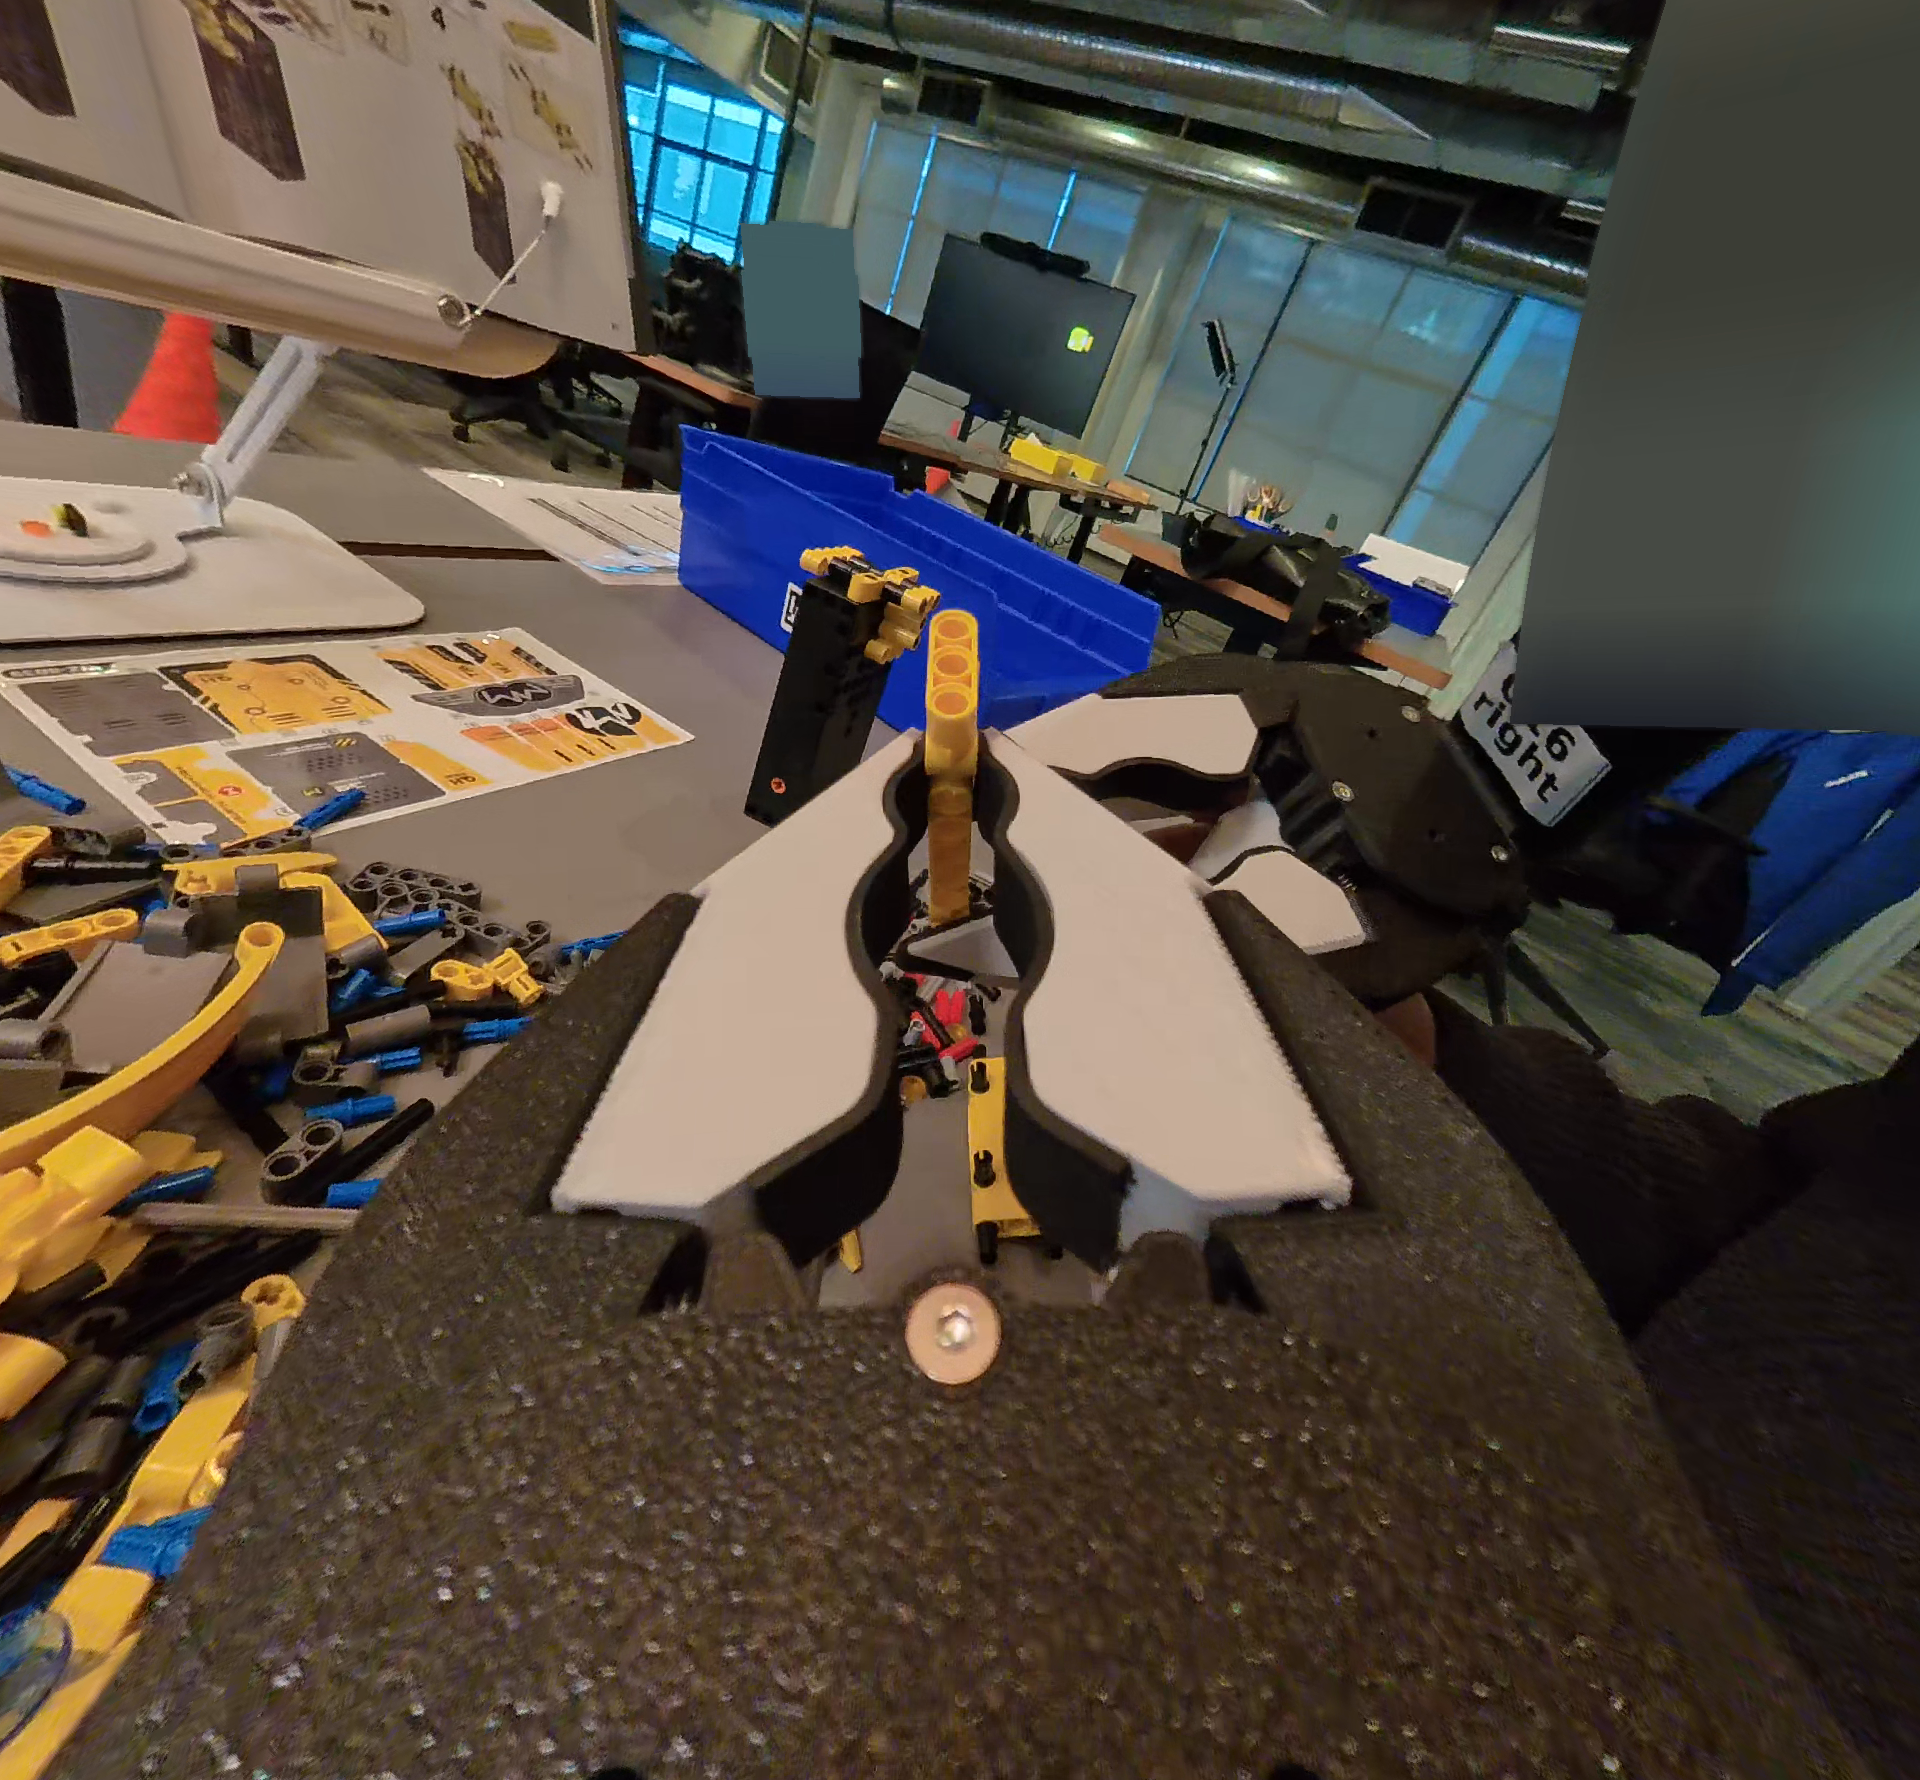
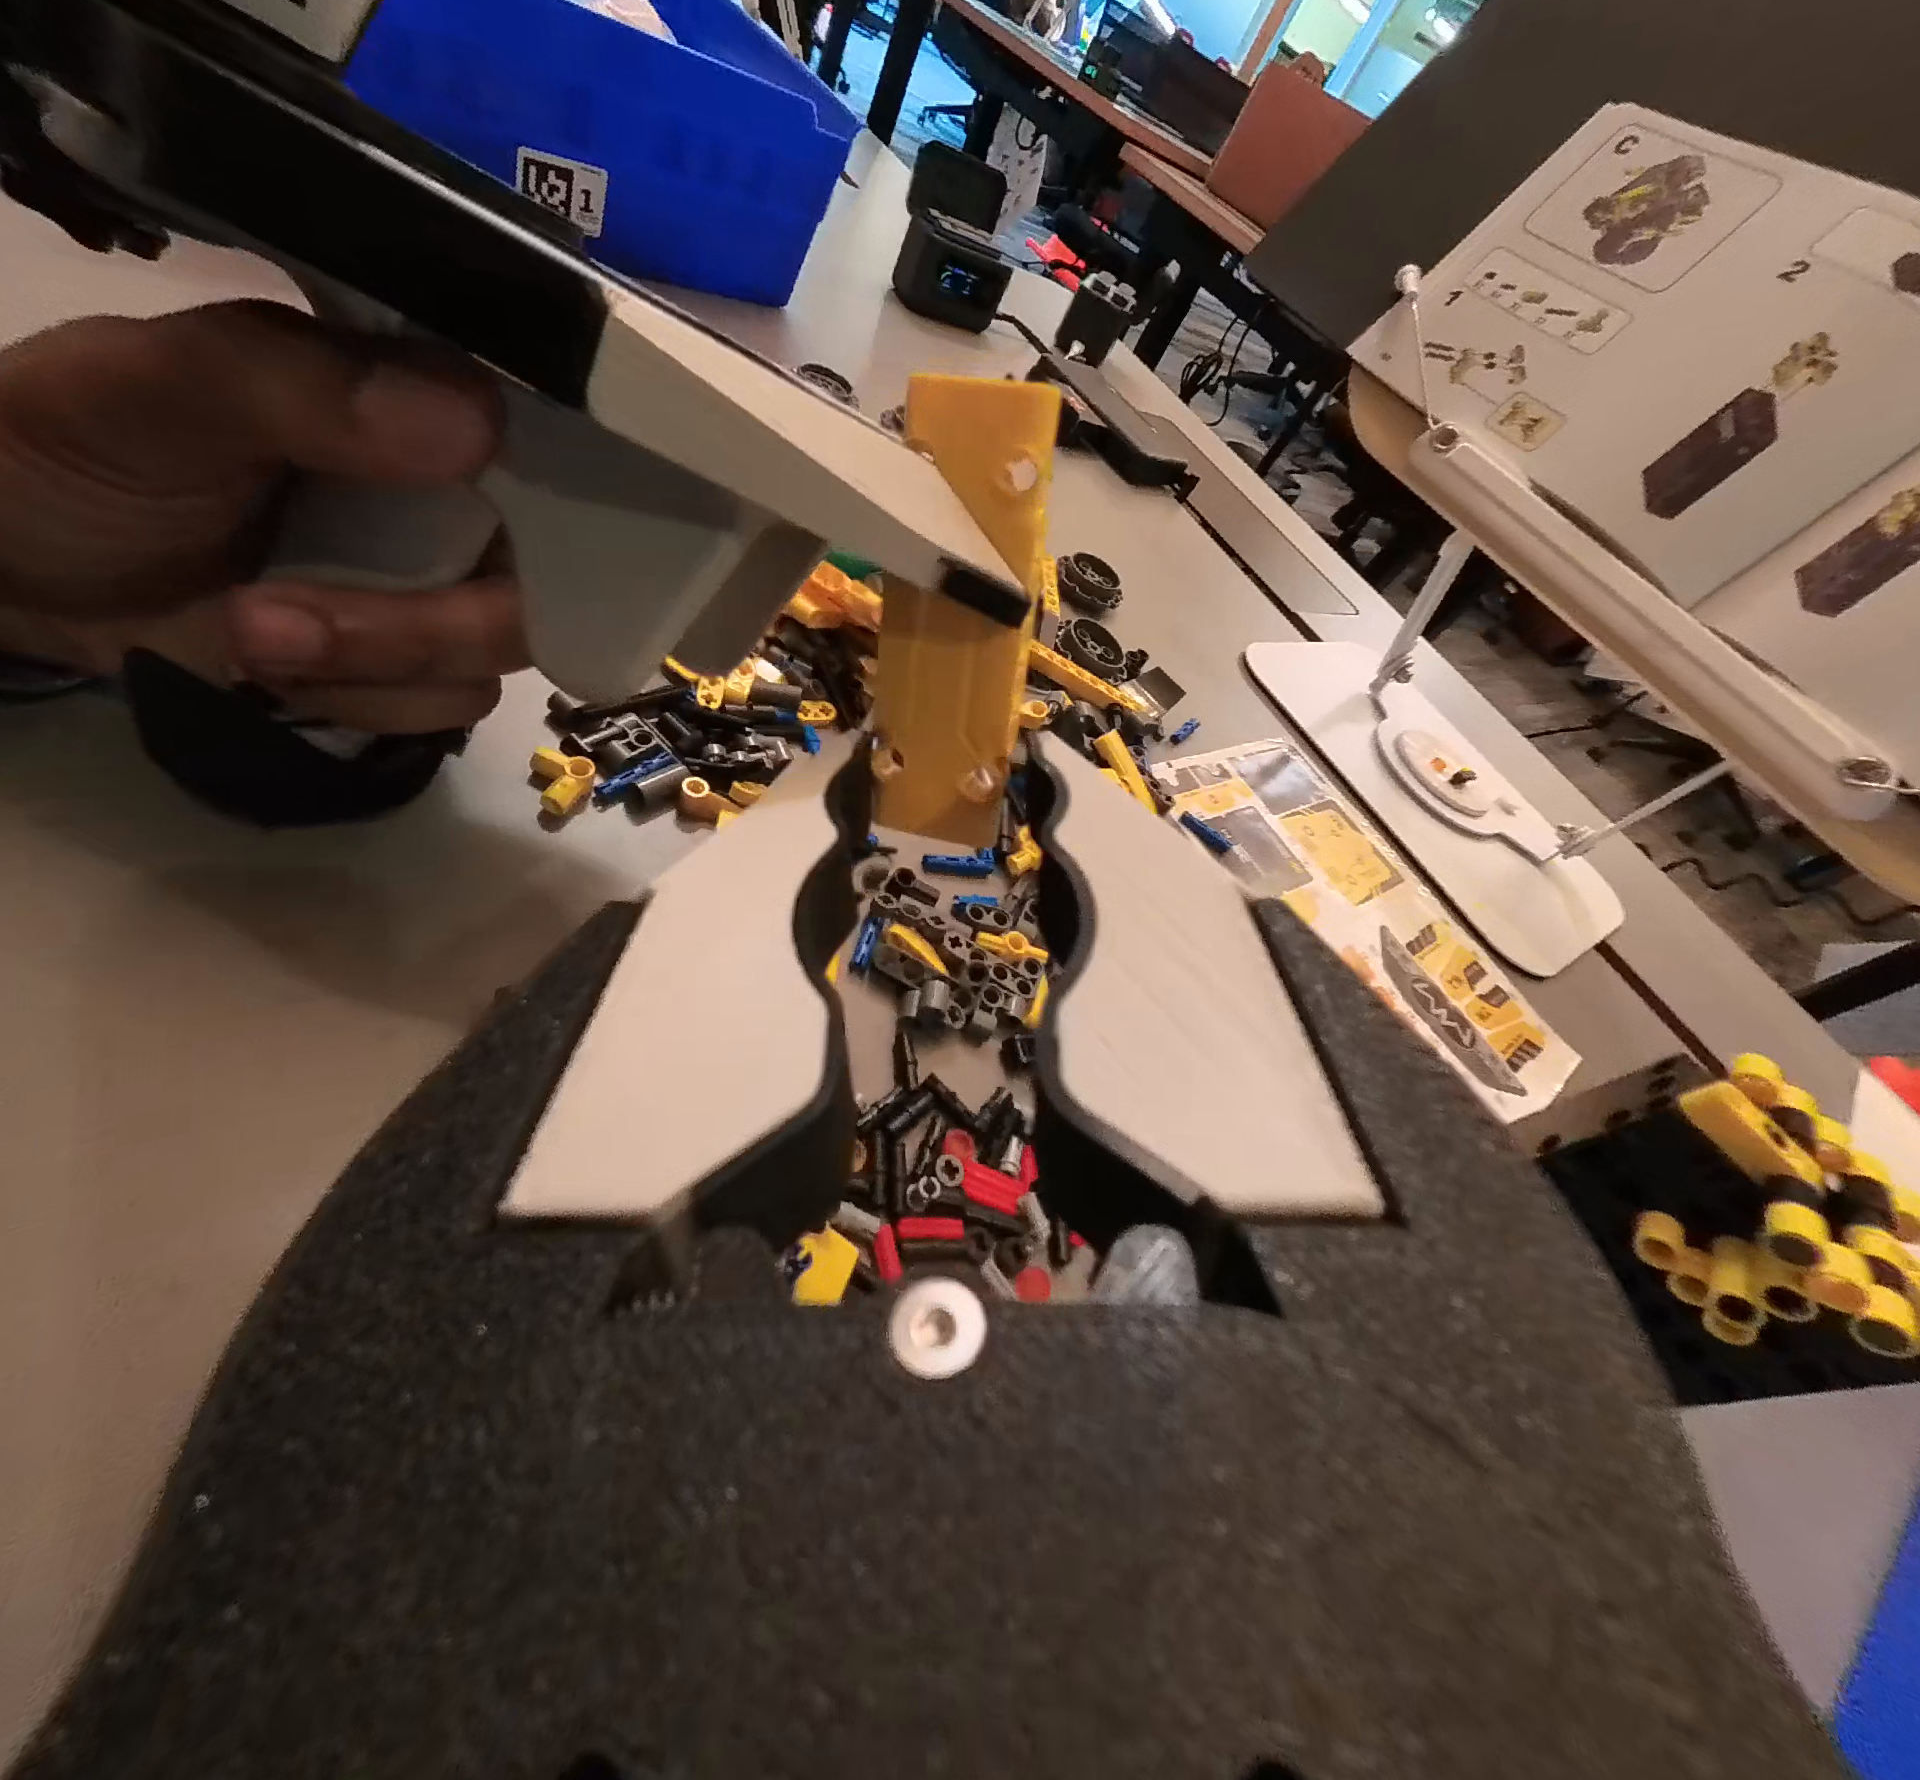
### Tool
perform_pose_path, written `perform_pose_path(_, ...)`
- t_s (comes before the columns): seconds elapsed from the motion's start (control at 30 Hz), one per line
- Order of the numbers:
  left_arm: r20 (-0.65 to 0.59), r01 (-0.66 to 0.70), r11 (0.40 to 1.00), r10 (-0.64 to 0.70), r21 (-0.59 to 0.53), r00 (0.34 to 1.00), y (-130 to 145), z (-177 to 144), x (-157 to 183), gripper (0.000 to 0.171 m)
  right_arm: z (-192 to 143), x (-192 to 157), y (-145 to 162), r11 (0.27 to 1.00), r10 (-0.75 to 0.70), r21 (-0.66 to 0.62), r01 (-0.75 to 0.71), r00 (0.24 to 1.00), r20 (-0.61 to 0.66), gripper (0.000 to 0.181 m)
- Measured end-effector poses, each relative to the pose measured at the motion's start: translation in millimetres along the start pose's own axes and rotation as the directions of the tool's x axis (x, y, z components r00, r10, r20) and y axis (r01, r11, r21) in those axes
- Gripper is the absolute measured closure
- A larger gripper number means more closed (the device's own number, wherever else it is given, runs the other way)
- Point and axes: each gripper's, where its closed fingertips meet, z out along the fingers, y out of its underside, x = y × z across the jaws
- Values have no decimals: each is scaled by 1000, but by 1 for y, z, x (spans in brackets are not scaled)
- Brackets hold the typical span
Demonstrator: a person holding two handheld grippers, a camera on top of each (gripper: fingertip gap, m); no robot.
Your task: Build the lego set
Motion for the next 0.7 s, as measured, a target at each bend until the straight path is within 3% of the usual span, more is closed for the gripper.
perform_pose_path(0.7,-116,205,978,-199,40,973,-9,-5,-2,164,-14,27,-11,997,-4,73,15,989,-149,152)
